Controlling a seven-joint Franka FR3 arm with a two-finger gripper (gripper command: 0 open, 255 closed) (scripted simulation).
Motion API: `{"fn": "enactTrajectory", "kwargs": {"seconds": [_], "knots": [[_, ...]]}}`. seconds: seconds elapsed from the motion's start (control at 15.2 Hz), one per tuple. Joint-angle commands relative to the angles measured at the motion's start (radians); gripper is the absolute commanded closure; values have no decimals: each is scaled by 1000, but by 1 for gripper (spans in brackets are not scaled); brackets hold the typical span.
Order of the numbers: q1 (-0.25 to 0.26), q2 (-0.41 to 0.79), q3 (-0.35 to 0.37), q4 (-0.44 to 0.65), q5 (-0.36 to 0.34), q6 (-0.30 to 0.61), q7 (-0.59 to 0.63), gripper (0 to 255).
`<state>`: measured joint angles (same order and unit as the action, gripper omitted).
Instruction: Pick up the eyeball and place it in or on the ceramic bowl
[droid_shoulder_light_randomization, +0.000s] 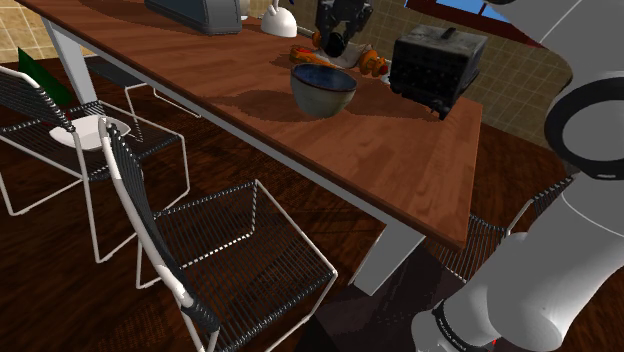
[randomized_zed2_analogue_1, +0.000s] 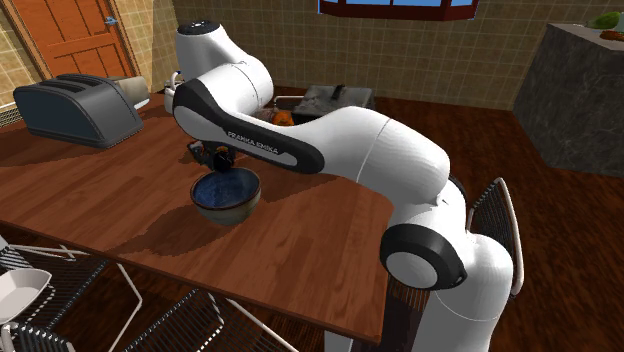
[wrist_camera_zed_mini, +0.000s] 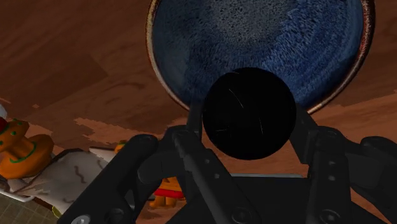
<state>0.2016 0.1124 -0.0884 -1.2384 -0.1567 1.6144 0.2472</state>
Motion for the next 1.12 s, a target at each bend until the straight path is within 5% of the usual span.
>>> {"fn": "enactTrajectory", "kwargs": {"seconds": [0.0, 0.53, 1.06], "knots": [[3, -14, 2, -49, -3, 34, 10, 255], [4, -68, 2, -230, -11, 160, 32, 255], [4, -69, 2, -236, -11, 164, 32, 255]]}}
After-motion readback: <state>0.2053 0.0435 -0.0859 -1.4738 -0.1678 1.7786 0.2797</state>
